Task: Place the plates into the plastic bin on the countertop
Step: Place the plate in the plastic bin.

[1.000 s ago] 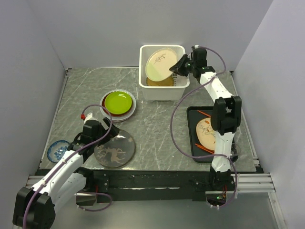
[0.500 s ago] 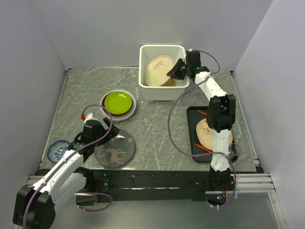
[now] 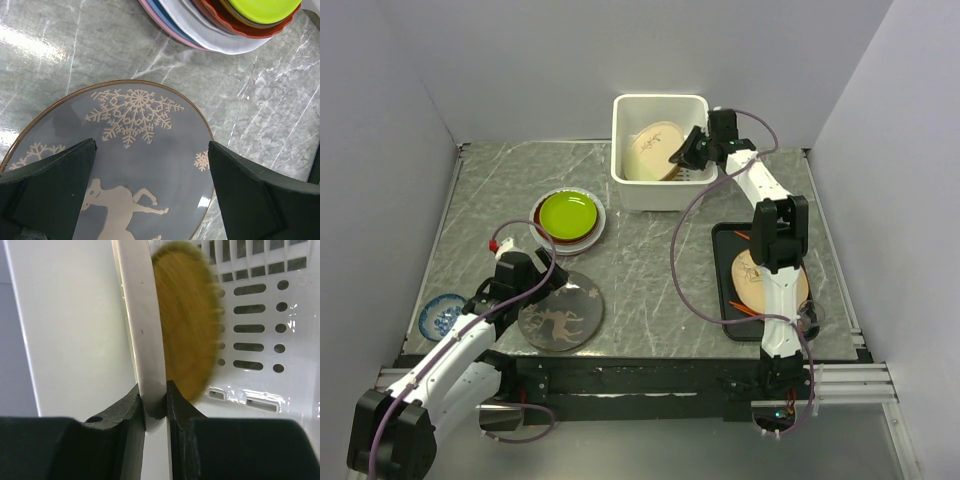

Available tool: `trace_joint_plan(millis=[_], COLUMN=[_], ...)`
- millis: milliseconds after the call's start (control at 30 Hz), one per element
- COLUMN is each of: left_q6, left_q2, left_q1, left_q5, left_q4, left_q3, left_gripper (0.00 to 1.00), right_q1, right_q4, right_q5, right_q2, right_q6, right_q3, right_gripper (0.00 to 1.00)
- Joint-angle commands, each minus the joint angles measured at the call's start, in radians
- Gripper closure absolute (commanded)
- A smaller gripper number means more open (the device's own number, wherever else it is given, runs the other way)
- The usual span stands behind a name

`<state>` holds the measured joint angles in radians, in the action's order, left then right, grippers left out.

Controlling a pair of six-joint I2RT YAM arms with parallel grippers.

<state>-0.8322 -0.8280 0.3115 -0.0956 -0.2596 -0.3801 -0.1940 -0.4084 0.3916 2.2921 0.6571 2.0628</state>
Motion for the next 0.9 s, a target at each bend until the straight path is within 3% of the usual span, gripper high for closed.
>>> trace_joint_plan(millis=[0,267,867], left_q6=[0.015,0.015,0.010], left_q2=[0.009,0.000,0.039], left_q1=[0.003,0.003,0.003], left_q5=[-0.018,-0.010,-0.001], left_q4=[0.008,0.014,0.005], left_q3=[-0.036,-0.031,-0.026], left_gripper=[0.01,0.01,0.01], right_q1=[-0.009,-0.010,-0.010], right_q4=[0.068,0.020,-0.132], right_q5=[0.036,-0.002,-0.123], right_q2=[-0.020,-0.022,-0.029], right_q6=[0.001,-0.040,-0.120], right_q3=[0.071,0.065,0.106], right_gripper=[0.84,0.59,0.36])
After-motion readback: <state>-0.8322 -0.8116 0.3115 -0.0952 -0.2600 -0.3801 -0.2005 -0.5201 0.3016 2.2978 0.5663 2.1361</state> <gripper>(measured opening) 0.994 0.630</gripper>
